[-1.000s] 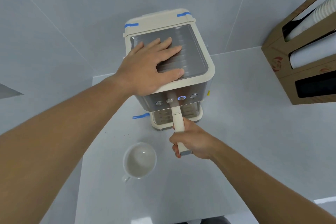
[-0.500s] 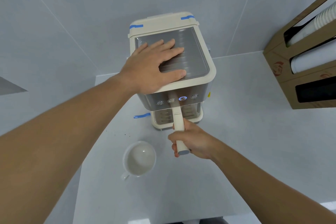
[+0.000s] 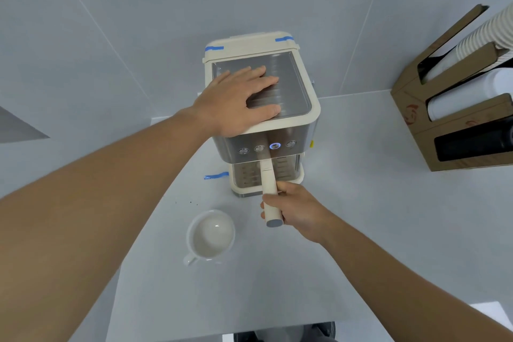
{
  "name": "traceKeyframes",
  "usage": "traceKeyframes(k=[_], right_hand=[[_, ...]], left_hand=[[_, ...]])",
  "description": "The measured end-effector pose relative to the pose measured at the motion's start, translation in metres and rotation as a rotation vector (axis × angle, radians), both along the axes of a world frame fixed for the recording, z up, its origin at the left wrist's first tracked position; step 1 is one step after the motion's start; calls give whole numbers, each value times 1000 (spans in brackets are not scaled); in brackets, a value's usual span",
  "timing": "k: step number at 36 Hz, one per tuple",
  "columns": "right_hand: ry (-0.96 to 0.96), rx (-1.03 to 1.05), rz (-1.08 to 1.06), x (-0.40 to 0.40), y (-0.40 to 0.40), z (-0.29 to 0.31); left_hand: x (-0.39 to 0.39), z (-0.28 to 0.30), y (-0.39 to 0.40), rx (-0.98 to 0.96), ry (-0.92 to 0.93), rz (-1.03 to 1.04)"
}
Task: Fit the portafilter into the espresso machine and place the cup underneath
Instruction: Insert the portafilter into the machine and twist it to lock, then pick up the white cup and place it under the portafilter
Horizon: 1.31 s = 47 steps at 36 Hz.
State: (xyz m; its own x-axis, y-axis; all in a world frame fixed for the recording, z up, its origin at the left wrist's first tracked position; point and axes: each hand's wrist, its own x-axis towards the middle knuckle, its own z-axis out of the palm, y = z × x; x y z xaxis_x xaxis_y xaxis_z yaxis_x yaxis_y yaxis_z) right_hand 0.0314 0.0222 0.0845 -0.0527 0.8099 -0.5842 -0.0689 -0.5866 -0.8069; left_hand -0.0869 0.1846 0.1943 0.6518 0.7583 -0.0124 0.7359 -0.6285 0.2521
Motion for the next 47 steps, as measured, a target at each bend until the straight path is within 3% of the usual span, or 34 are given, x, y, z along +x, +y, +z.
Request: traceKeyframes(k=[10,13,17,26,38,47], right_hand=[[-108,9,-8,4,-16,5],[-82,9,-21,7,-23,6],[-11,17,-51,14,-35,3],[172,-15,-337,22,-54,-7],[192,-144,-437,10,-69,-44],[208,-242,-375,-27,-75,-64]], left_hand=[[-3,13,-18,-77,-99,64],[-10,21,-29,-129,-254,40],[-27,27,-48,-287,-492,166],[-80,13,-108,-528,-1043,431],[-157,-92,-175,-862,-1123,996],[-196,-144,-194,-1015,-1131,1230]])
